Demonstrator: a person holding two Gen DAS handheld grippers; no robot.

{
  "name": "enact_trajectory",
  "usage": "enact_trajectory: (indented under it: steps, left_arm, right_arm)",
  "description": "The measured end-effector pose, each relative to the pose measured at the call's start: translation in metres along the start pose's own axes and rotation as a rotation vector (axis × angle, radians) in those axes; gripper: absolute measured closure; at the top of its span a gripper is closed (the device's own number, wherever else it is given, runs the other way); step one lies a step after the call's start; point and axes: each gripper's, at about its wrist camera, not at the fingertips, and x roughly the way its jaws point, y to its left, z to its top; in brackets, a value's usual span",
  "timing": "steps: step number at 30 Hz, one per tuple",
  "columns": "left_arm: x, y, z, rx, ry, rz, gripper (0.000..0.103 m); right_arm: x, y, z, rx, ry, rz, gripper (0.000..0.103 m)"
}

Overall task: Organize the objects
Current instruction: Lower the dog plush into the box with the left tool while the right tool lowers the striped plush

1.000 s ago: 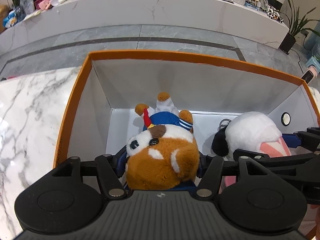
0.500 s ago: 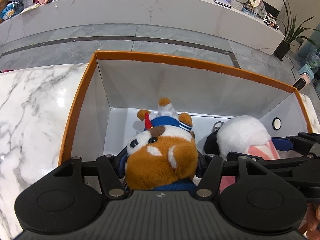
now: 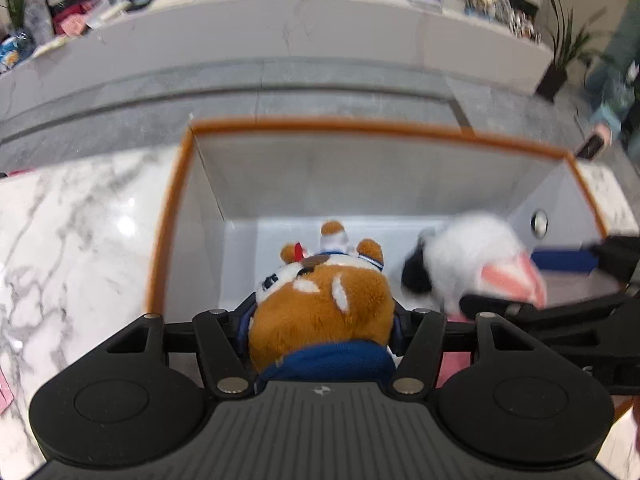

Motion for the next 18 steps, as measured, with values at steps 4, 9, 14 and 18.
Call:
enact_trajectory:
  steps: [4,9,14,18]
  left_arm:
    - [-0.003,0.010,-0.001,-0.064,-0.016,-0.055,0.033]
    - [-0.015,0.026,0.001,-0.154,-0.060,-0.153,0.026]
    - [-0.012,0.024,0.002,-0.171,-0.058,-0.164,0.021]
    - [-0.017,0.019,0.003,-0.149,-0.056,-0.141,0.020]
  right_arm:
    - [-0.008,0.001,-0.001,-0.013,-0.022,-0.014,0.018]
    - [-0.014,-0.002,-0.001,-0.014,-0.044,-0.005,0.016]
    - [-0.022,0.005,-0.003,-0.020,-0.086,0.050,0.016]
    - [-0.024,0.014,-0.006,-0.051,-0.093,0.050,0.015]
